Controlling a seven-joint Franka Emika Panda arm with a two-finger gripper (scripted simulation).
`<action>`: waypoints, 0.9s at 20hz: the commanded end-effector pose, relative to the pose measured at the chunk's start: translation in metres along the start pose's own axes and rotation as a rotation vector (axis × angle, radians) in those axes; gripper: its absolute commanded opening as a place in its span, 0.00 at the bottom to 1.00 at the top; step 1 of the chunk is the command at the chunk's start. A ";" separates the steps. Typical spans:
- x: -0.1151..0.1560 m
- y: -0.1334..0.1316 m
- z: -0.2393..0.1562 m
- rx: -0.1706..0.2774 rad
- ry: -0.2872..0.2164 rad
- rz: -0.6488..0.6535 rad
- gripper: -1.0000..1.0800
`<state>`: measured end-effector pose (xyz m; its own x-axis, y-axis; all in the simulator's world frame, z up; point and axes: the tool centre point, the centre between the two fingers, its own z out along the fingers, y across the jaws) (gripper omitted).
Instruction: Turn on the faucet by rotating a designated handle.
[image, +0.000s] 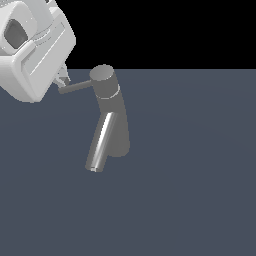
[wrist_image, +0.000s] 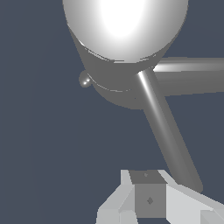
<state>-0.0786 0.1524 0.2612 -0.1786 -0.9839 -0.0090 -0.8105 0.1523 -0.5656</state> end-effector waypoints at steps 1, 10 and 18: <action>0.006 0.014 0.002 -0.008 0.012 0.004 0.00; 0.013 0.024 0.000 -0.003 0.003 -0.001 0.00; 0.029 0.043 0.001 -0.005 0.007 0.001 0.00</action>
<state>-0.1145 0.1489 0.2411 -0.1504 -0.9886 -0.0077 -0.8137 0.1283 -0.5669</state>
